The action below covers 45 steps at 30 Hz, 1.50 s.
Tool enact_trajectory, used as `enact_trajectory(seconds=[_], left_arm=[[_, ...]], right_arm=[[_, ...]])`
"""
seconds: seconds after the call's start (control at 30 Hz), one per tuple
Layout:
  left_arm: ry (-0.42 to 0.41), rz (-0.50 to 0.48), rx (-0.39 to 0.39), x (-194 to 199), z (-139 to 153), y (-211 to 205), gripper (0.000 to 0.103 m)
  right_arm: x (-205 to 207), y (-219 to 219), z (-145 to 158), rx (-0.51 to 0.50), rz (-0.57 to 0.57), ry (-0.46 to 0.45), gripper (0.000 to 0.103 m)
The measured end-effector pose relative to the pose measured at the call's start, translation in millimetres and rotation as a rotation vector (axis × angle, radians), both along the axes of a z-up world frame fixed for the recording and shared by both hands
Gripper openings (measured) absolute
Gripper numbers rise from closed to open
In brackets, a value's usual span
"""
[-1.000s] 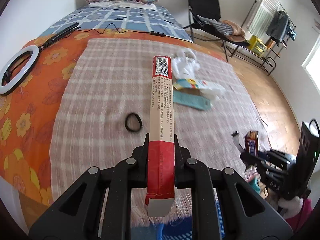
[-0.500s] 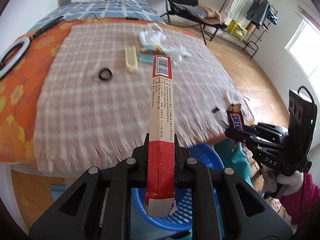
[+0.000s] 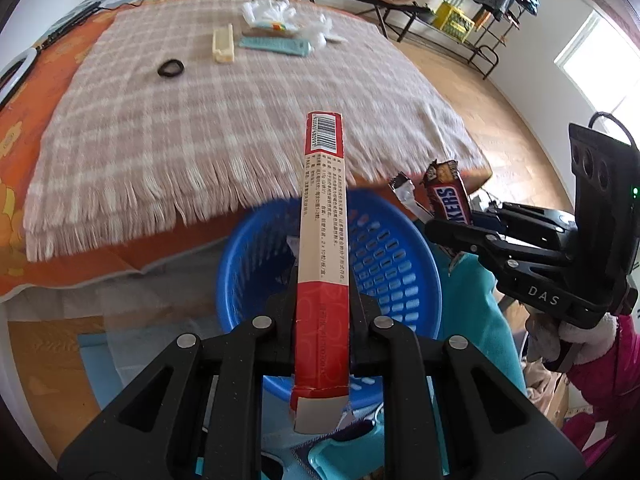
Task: Collect trash
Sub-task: 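Lower the Snickers wrapper and red tissue box into the blue basket, open both tools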
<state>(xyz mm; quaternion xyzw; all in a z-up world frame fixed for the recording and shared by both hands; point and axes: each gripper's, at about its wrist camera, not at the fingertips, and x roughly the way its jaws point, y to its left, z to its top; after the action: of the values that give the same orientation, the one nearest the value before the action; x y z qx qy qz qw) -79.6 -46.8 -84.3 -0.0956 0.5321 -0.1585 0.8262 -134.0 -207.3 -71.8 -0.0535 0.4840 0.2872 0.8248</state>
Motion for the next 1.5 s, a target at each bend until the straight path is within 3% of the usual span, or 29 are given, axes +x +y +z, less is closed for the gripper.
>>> enact_trajectory(seconds=[0.43, 0.73, 0.93, 1.03, 1.1, 1.4, 1.47, 1.5], left_arm=[[0.081, -0.039, 0.015, -16, -27, -12, 0.015], [0.117, -0.046, 0.032, -15, -38, -14, 0.016], [0.124, -0.035, 0.041, -13, -42, -13, 0.017], [0.128, -0.028, 0.049, -11, -44, -12, 0.022], [0.128, -0.022, 0.051, -10, -44, -10, 0.029], [0.125, -0.014, 0.062, -9, -40, -5, 0.033], [0.120, -0.007, 0.067, -8, -40, -5, 0.055], [0.113, -0.002, 0.066, -8, -39, -5, 0.058]], right_arm=[[-21, -5, -40, -0.023, -0.016, 0.093, 0.021], [-24, -2, -52, -0.034, -0.011, 0.119, 0.022], [-23, 1, -57, -0.036, -0.010, 0.134, 0.029], [-23, -1, -59, -0.036, -0.018, 0.141, 0.041], [-22, -2, -59, -0.033, -0.024, 0.143, 0.059], [-20, -8, -59, -0.038, -0.060, 0.140, 0.082], [-19, -9, -60, -0.042, -0.067, 0.144, 0.085], [-19, -9, -60, -0.042, -0.070, 0.145, 0.086]])
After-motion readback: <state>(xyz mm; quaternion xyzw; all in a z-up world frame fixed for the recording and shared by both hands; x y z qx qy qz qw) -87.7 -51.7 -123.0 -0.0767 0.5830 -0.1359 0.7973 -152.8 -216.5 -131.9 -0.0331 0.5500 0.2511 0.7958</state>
